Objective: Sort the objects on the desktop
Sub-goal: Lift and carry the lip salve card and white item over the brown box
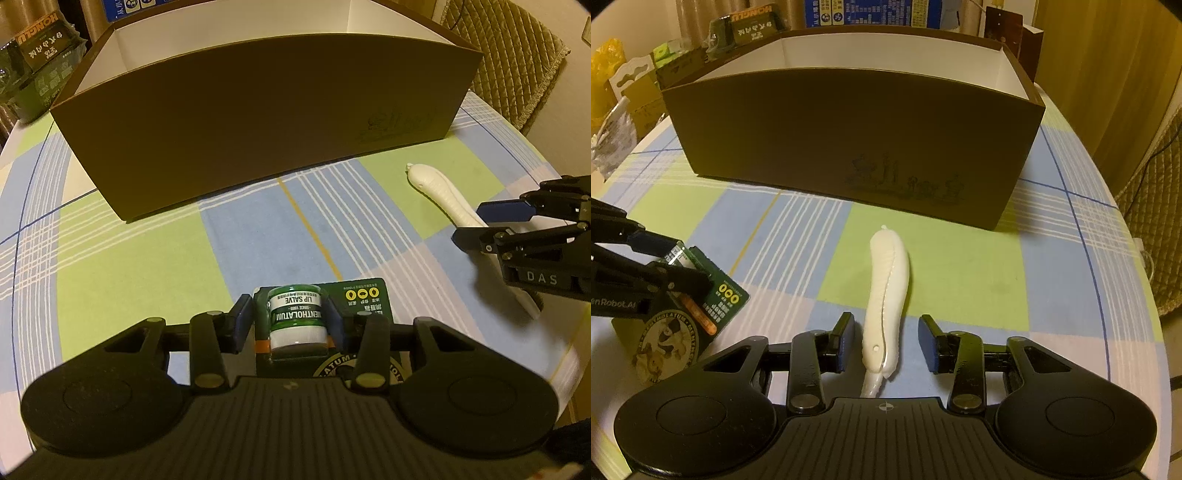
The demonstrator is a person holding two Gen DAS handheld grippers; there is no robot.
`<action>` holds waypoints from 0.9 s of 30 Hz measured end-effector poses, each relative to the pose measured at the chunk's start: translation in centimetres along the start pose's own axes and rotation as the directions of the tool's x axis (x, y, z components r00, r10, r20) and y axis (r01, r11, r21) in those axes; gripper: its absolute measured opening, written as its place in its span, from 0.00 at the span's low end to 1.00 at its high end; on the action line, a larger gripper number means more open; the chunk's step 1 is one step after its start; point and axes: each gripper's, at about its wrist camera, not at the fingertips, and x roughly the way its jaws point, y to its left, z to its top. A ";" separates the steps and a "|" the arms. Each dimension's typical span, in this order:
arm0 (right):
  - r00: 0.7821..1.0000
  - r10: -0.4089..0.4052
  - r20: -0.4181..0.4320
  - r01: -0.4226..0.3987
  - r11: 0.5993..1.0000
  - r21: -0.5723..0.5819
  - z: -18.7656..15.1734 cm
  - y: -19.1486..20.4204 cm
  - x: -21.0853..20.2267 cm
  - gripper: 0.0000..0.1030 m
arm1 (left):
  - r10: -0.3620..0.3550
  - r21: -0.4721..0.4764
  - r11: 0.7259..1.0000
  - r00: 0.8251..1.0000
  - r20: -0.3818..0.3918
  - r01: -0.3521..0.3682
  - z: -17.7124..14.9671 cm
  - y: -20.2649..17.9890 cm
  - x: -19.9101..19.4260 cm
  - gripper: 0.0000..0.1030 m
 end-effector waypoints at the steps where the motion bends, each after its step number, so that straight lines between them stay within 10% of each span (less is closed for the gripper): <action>1: 1.000 0.006 0.001 -0.006 1.000 -0.006 -0.1 0.1 -0.1 0.21 | 0.002 -0.003 1.000 1.000 0.000 -0.002 0.0 0.0 0.0 0.37; 27: 0.999 0.026 -0.023 -0.026 0.999 0.020 -2.9 0.7 -2.5 0.17 | -0.023 -0.012 1.000 1.000 0.014 0.024 -1.9 -0.2 -1.3 0.26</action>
